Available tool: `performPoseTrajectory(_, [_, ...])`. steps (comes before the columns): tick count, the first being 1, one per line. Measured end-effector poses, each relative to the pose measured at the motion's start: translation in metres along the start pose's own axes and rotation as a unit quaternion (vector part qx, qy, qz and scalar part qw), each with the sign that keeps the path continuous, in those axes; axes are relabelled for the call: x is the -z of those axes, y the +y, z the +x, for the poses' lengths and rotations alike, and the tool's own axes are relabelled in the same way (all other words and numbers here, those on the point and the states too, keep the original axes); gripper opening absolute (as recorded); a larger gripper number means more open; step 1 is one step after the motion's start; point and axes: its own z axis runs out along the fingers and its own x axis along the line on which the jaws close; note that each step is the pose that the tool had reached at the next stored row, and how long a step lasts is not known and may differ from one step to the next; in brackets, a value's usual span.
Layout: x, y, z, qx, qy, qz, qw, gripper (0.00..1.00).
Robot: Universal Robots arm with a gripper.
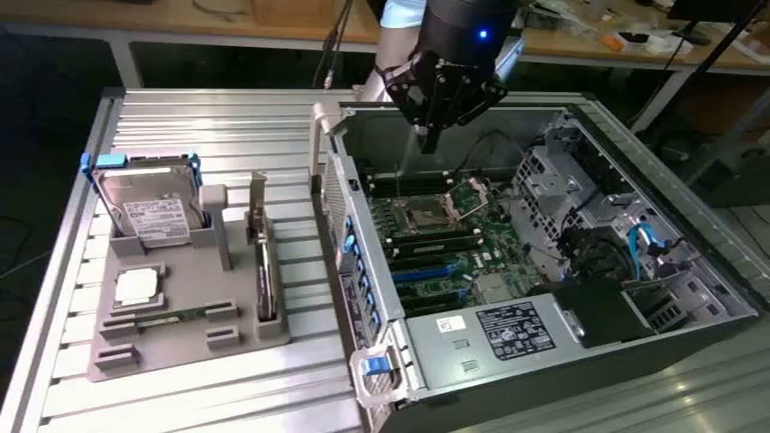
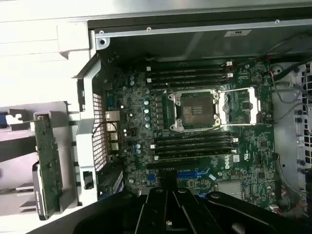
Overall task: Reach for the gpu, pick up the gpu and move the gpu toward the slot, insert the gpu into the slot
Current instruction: 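Reach for the gpu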
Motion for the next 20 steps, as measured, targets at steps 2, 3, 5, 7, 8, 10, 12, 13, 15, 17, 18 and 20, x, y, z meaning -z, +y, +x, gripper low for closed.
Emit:
performPoseTrajectory(2, [0.0002,-0.0006,0.008,0.0,0.0,0.0,1.0,0.11])
performPoseTrajectory(3, [0.0003,-0.0009,0.012,0.0,0.0,0.0,1.0,0.11])
performPoseTrajectory(5, [0.0007,-0.0018,0.024,0.0,0.0,0.0,1.0,0.11])
performPoseTrajectory(7, [0.001,-0.0028,0.037,0.0,0.0,0.0,1.0,0.11])
performPoseTrajectory(8, [0.0011,-0.003,0.04,0.0,0.0,0.0,1.0,0.11])
performPoseTrajectory(10, [0.0012,-0.0035,0.047,0.0,-0.0001,-0.0001,1.0,0.11])
performPoseTrajectory(12, [0.0015,-0.004,0.053,0.0,0.0,0.0,1.0,0.11])
performPoseTrajectory(13, [0.0016,-0.0042,0.056,0.0,0.0,0.0,1.0,0.11])
performPoseTrajectory(15, [0.0017,-0.0047,0.062,0.0,0.0,0.0,1.0,0.11])
performPoseTrajectory(17, [0.0019,-0.0053,0.07,0.0,-0.0001,-0.0001,1.0,0.11])
performPoseTrajectory(18, [0.002,-0.0055,0.073,0.0,0.0,0.0,1.0,0.11])
performPoseTrajectory(20, [0.0022,-0.0061,0.081,0.0,0.0,0.0,1.0,0.11])
